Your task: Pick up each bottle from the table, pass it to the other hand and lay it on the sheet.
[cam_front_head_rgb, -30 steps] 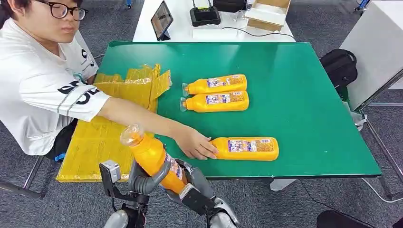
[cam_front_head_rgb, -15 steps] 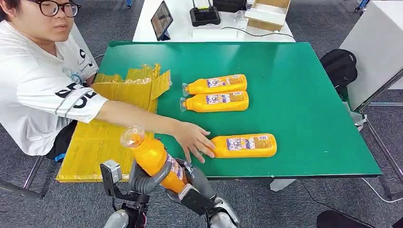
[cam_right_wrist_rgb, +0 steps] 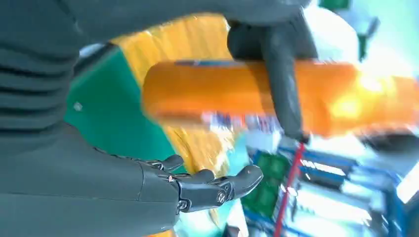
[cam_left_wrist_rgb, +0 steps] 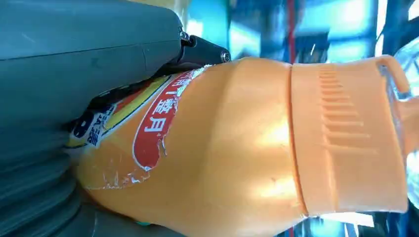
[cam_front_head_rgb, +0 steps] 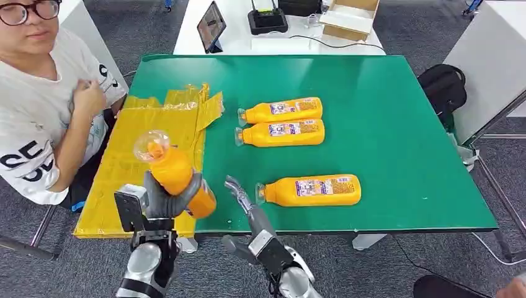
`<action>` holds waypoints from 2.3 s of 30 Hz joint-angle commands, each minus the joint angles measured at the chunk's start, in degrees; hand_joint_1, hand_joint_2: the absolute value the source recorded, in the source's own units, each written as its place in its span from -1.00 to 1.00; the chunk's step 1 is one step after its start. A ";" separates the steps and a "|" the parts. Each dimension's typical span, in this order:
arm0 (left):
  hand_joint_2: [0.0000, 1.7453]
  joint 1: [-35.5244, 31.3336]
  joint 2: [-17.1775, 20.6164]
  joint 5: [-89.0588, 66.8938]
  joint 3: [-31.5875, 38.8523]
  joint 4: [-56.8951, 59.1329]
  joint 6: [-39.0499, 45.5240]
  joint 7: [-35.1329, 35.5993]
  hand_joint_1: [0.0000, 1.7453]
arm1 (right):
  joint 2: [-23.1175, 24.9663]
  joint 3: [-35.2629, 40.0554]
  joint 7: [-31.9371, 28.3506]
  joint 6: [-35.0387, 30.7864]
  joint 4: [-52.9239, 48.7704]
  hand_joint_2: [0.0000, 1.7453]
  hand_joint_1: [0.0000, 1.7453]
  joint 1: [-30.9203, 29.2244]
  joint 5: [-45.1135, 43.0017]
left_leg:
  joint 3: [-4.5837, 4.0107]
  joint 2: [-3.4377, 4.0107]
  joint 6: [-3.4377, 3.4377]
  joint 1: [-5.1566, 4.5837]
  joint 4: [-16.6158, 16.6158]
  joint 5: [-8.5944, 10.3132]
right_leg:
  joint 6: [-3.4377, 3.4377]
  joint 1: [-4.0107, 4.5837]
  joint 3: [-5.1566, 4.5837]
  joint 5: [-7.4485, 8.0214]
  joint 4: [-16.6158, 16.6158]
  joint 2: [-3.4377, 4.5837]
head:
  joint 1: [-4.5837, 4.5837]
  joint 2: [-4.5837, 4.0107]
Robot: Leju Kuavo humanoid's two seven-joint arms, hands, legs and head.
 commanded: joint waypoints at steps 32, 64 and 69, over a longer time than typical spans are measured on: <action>1.00 -32.81 19.19 -78.70 -4.27 60.28 10.77 15.57 1.00 | 0.26 0.58 -6.82 -17.62 -11.07 -1.00 -1.00 0.01 -1.41 | 0.16 0.11 -0.05 0.04 -0.02 0.02 | -0.12 0.06 0.13 -0.06 0.05 0.00 | 0.00 0.00; -1.00 -31.81 14.60 -46.33 16.08 58.65 -23.34 4.65 -1.00 | 0.48 -0.64 -2.19 -14.56 -2.49 -1.00 -1.00 -2.24 -5.45 | 0.83 0.07 0.00 0.02 -0.19 0.08 | -0.22 0.06 0.86 0.03 -0.13 0.01 | -0.04 0.00; -1.00 -28.42 8.23 -28.37 25.02 47.49 -16.97 -0.82 -1.00 | 0.48 -1.16 -2.21 -14.37 -2.08 -1.00 -1.00 -1.64 -5.43 | 0.88 -0.02 -0.01 -0.02 -0.17 0.08 | -0.14 0.01 0.93 0.00 -0.09 -0.02 | -0.02 0.00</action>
